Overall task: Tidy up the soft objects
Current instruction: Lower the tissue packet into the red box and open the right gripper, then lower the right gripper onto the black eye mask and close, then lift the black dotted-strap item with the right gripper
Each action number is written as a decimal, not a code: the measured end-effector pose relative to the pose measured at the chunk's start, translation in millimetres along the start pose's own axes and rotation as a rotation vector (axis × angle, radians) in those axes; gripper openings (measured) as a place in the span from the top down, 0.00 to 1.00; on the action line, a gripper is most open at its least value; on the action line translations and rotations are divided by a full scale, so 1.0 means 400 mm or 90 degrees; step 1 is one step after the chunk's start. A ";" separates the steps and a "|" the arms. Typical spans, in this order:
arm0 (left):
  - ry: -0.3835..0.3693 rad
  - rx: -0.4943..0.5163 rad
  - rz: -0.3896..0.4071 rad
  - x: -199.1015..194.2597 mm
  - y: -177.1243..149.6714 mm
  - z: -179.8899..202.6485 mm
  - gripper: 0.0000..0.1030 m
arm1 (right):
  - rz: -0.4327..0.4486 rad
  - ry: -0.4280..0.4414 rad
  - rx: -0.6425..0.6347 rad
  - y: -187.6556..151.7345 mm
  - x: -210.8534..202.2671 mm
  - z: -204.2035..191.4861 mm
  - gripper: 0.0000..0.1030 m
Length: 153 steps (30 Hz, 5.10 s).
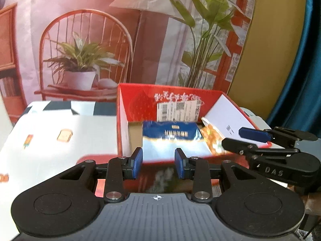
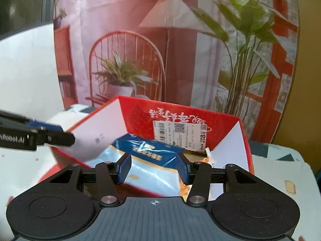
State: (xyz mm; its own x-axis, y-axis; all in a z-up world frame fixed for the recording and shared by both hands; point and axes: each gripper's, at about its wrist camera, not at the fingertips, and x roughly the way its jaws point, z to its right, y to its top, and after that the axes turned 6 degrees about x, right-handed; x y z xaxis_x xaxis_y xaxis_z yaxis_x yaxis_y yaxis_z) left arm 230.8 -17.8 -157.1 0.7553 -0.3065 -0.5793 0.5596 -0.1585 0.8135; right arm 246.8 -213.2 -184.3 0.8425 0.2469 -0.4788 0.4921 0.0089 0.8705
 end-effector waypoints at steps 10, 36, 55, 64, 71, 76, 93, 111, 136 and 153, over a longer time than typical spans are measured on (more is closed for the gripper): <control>-0.014 -0.066 -0.041 -0.065 -0.139 -0.005 0.64 | -0.003 0.011 0.043 -0.128 -0.114 -0.014 0.55; -0.032 -0.107 -0.094 -0.126 -0.293 0.018 0.64 | -0.105 0.069 0.012 -0.305 -0.247 -0.077 0.48; -0.039 -0.116 -0.105 -0.108 -0.309 0.015 0.64 | -0.183 0.055 -0.061 -0.363 -0.189 -0.106 0.59; -0.035 -0.129 -0.087 -0.116 -0.310 0.007 0.64 | -0.167 0.077 -0.045 -0.355 -0.194 -0.102 0.87; -0.022 -0.140 -0.062 -0.127 -0.308 0.001 0.64 | -0.111 0.086 -0.012 -0.324 -0.196 -0.092 0.89; -0.025 -0.139 -0.065 -0.121 -0.309 -0.001 0.64 | -0.086 0.066 0.019 -0.311 -0.164 -0.073 0.89; -0.101 -0.069 -0.092 -0.089 -0.324 0.043 0.54 | -0.094 0.062 0.083 -0.352 -0.156 -0.038 0.88; -0.114 -0.073 -0.040 -0.124 -0.319 0.037 0.33 | -0.101 0.052 0.115 -0.354 -0.153 -0.027 0.88; -0.081 -0.117 -0.083 -0.061 -0.344 0.008 0.82 | -0.078 0.050 0.101 -0.350 -0.170 -0.038 0.56; -0.057 -0.147 -0.097 -0.047 -0.353 -0.011 0.82 | -0.122 0.079 0.090 -0.367 -0.147 -0.040 0.53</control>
State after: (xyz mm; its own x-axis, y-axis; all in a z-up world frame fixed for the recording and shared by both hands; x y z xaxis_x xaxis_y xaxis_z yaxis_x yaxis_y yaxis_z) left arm 139.4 14.4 -261.3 0.6286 -0.3787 -0.6793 0.7353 0.0051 0.6777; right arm 121.3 -213.5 -282.0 0.7021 0.3709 -0.6078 0.6728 -0.0661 0.7368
